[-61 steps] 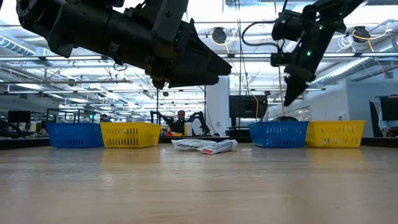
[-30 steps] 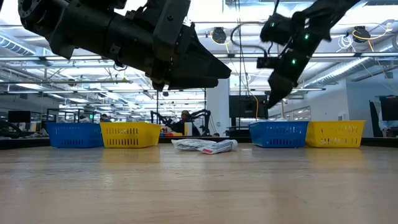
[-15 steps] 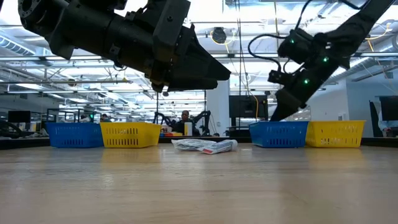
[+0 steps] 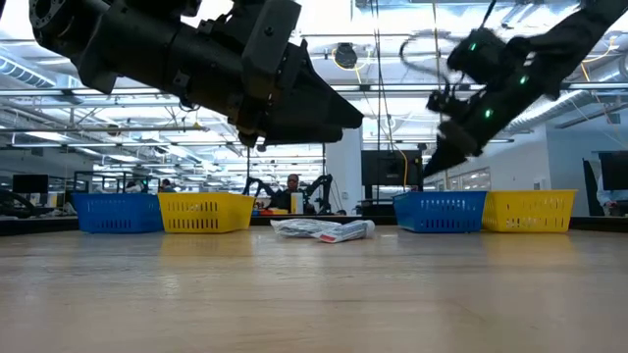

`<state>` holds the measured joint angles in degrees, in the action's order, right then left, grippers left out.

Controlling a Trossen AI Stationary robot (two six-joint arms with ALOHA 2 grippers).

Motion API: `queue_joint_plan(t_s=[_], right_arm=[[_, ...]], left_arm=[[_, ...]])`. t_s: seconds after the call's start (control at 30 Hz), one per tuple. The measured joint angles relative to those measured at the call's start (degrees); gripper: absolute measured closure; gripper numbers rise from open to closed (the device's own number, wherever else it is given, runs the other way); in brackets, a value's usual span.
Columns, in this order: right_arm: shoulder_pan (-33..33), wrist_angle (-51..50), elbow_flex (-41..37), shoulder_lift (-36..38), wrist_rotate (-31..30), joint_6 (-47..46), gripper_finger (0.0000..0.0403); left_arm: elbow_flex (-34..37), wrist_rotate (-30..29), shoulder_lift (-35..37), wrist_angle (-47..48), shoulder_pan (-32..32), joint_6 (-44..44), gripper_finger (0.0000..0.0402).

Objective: Pick & Place Travel size toiletries
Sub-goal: Put the white toothpaste into the right yellow bin

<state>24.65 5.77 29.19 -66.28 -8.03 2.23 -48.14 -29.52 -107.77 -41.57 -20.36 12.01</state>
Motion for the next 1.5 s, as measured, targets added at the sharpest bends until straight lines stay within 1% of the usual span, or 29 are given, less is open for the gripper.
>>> queue_joint_plan(t_s=[0.07, 0.17, 0.27, 0.37, 0.47, 0.57, 0.67, 0.77, 0.9, 1.03, 1.17, 1.23, 1.37, 1.5], right_arm=[[-3.1, -0.1, 0.0, 3.0, -3.7, 0.0, 0.0403], [-9.6, -0.5, 0.0, 7.0, -8.4, 0.0, 0.0403], [-18.0, 0.0, -0.8, 9.5, -10.2, 0.0, 0.0403], [-27.2, 0.8, -2.5, 9.6, -12.6, -0.8, 0.0403], [-36.5, 5.9, -5.8, 7.8, -16.5, -3.1, 0.0403], [-45.3, 15.5, -9.9, 3.6, -20.4, -4.7, 0.0403], [-52.4, 23.8, -12.1, -1.7, -24.1, -5.2, 0.0403], [-57.7, 29.2, -12.5, -7.7, -28.0, -6.0, 0.0403], [-61.1, 37.4, -12.3, -15.3, -32.2, -5.8, 0.0403], [-61.4, 45.3, -12.2, -21.4, -32.5, -3.9, 0.0403], [-61.1, 49.9, -12.2, -25.0, -32.5, -1.3, 0.0403], [-60.9, 50.2, -12.1, -25.7, -32.5, -1.3, 0.0403], [-60.7, 49.8, -12.1, -26.0, -32.5, -1.6, 0.0403], [-60.7, 49.7, -12.1, -26.0, -32.4, -1.7, 0.0403]], left_arm=[[0.0, -0.1, 0.0, 0.3, 0.0, 0.0, 0.0176], [0.0, -1.5, 0.0, 1.4, 0.0, 0.9, 0.0176], [0.0, -3.7, 0.0, 3.0, 0.2, 2.7, 0.0176], [0.0, -4.0, 0.0, 4.2, 0.9, 3.7, 0.0176], [0.0, -4.1, 0.0, 4.6, 2.2, 5.8, 0.0176], [0.0, -4.4, 0.0, 5.6, 3.4, 6.0, 0.0176], [0.0, -7.1, 0.0, 8.2, 4.5, 4.5, 0.0176], [0.0, -7.4, 0.0, 10.1, 6.0, 4.8, 0.0176], [0.0, -4.8, 0.0, 11.1, 7.9, 5.1, 0.0176], [0.0, -2.6, -0.5, 10.6, 9.2, 5.3, 0.0176], [-0.4, -1.6, -4.5, 6.5, 10.1, 5.1, 0.0176], [-1.8, -1.2, -7.0, 6.8, 10.4, 5.3, 0.0176], [-6.5, -0.4, -10.5, 11.4, 10.9, 6.2, 0.0176], [-11.5, -0.3, -11.8, 21.3, 11.0, 7.8, 0.0176]])
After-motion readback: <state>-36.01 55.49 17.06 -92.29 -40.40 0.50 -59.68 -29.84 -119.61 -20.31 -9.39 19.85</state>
